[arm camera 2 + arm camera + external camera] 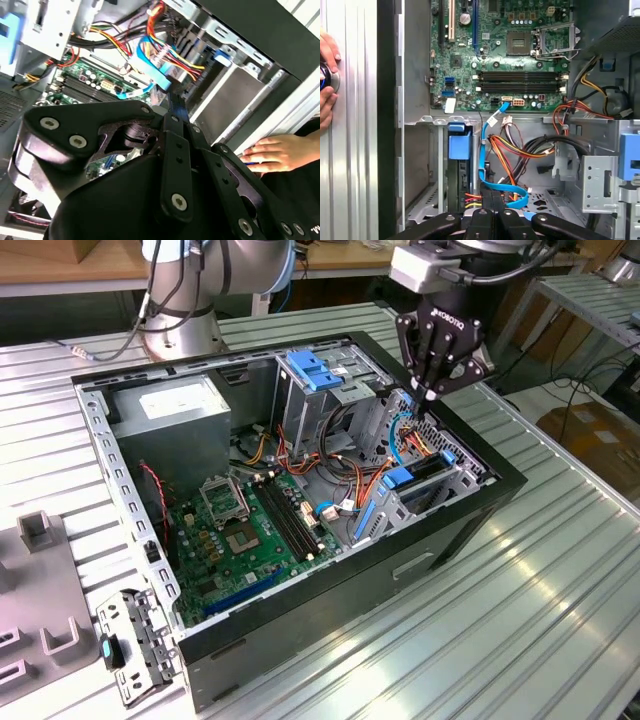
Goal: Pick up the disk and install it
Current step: 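Insert the second disk wire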
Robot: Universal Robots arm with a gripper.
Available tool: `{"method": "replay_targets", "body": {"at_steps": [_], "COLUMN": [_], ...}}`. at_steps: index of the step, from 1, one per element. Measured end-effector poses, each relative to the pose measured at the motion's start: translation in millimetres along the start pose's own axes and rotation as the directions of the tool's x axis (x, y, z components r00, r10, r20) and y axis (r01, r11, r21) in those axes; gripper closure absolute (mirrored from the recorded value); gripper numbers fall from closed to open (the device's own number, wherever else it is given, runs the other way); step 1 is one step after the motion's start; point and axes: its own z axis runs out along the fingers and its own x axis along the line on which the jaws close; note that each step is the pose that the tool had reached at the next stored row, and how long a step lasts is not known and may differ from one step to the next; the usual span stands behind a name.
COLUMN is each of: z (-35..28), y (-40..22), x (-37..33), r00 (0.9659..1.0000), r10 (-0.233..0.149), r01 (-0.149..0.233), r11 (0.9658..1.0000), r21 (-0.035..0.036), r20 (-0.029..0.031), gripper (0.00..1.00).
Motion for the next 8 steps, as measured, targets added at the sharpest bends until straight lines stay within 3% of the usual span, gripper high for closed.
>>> {"method": "replay_targets", "body": {"at_steps": [2, 3, 4, 5, 6, 8], "z": [-0.5, -0.4, -0.5, 0.0, 0.2, 0.6], "y": [-3.8, -4.4, -4.8, -5.2, -5.7, -6.9], "x": [-5.4, -6.9, -9.9, -14.4, -17.9, -24.3], "r00": [1.0000, 0.9998, 0.9989, 0.9975, 0.9969, 0.9964], "r10": [-0.001, -0.002, -0.002, -0.002, -0.002, -0.003], "r01": [0.001, 0.001, 0.001, 0.001, 0.001, 0.001], "r11": [0.9999, 0.9999, 0.9999, 0.9999, 0.9999, 0.9999], "r21": [-0.0114, -0.0125, -0.0130, -0.0131, -0.0133, -0.0138], "r20": [-0.0087, -0.0190, -0.0472, -0.0709, -0.0784, -0.0853], "gripper": [0.89, 0.89, 0.89, 0.89, 0.89, 0.89]}}
